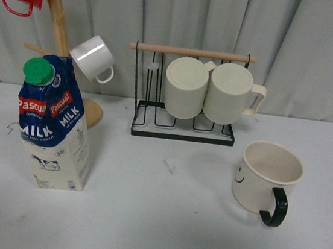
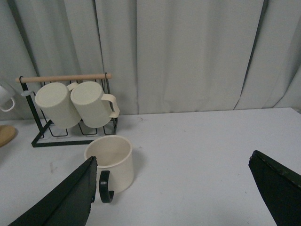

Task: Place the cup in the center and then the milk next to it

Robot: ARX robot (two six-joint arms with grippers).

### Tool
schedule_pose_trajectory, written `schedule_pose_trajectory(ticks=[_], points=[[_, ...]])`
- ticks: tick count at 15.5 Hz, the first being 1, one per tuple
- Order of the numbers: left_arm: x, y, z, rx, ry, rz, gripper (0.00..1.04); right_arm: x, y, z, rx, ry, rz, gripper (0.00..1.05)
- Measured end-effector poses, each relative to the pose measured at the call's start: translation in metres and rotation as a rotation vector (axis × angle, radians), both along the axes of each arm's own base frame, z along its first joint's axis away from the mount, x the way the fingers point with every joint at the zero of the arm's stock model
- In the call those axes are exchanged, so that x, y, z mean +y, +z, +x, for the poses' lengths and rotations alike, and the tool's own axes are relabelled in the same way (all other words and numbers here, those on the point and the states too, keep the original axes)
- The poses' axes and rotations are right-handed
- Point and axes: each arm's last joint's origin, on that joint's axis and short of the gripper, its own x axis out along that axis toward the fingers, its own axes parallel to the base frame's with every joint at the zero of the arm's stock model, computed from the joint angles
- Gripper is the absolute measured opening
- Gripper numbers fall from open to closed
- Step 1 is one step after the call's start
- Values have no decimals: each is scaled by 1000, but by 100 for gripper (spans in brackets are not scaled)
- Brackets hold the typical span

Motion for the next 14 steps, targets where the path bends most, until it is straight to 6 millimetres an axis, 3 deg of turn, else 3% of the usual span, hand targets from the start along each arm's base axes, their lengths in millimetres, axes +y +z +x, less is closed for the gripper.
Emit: schedule_pose_trajectory(ticks=[5,7,8,9,12,14], points=[[0,0,0,0,0,0,98,0,0,0,8,25,-6,98],[0,0,0,-1,2,0,98,-13,12,20,52,295,-26,98],[0,0,0,0,0,0,98,-11,21,33,30,454,-30,98],[0,0,0,0,0,0,98,-7,31,50,7,501,-31,98],[0,0,0,0,0,0,98,5,48,121,6,322,49,98],[0,0,0,0,0,0,98,16,40,177,123,157,110,98]])
